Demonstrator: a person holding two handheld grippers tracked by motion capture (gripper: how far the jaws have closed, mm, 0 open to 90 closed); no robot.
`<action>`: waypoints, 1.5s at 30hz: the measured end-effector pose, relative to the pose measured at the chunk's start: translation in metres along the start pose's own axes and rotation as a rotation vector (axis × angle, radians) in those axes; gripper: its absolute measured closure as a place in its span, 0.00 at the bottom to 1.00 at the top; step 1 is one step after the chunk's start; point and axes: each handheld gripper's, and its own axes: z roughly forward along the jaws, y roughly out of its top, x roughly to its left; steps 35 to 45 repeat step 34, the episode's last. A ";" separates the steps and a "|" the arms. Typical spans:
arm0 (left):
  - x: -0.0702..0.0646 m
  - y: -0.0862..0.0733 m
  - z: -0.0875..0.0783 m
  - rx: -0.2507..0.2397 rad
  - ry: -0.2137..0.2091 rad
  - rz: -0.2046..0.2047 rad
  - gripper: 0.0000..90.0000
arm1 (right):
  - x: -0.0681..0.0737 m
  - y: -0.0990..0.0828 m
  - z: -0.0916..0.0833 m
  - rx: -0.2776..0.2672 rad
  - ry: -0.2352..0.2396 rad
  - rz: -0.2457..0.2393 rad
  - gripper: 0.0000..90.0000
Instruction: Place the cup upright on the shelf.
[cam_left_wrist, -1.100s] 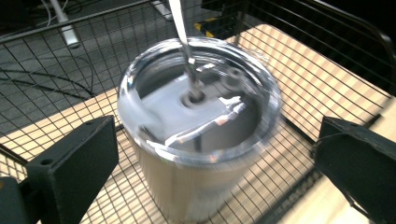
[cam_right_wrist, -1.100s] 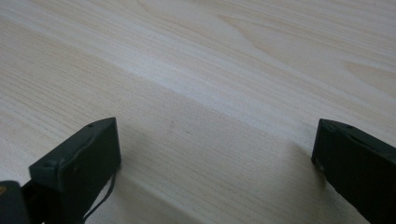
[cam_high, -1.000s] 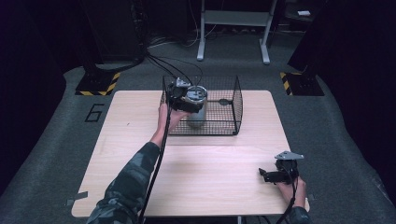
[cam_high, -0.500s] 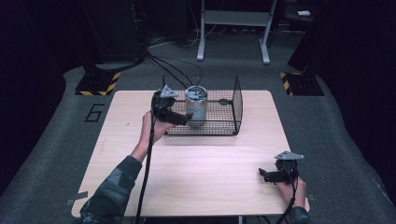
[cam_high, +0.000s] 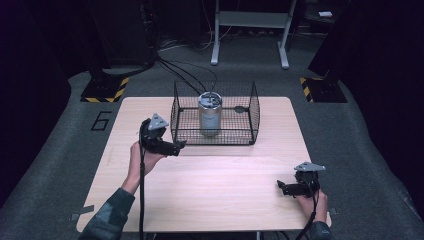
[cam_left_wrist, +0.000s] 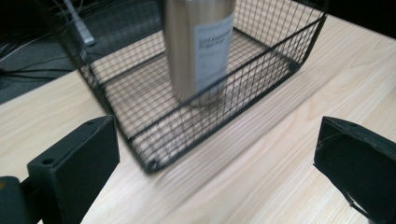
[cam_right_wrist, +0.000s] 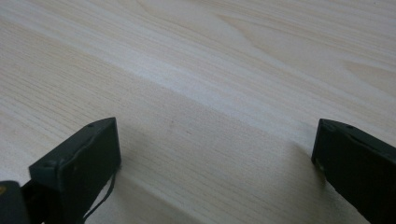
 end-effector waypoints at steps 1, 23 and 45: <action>0.001 -0.007 -0.002 0.004 0.005 -0.004 0.00 | 0.000 0.000 0.000 0.000 0.000 0.001 0.01; 0.036 -0.171 -0.015 0.159 0.207 -0.246 0.00 | 0.000 0.000 0.000 0.000 -0.001 0.001 0.01; 0.036 -0.184 -0.011 0.167 0.227 -0.244 0.00 | 0.000 0.000 0.000 0.003 -0.003 0.002 0.01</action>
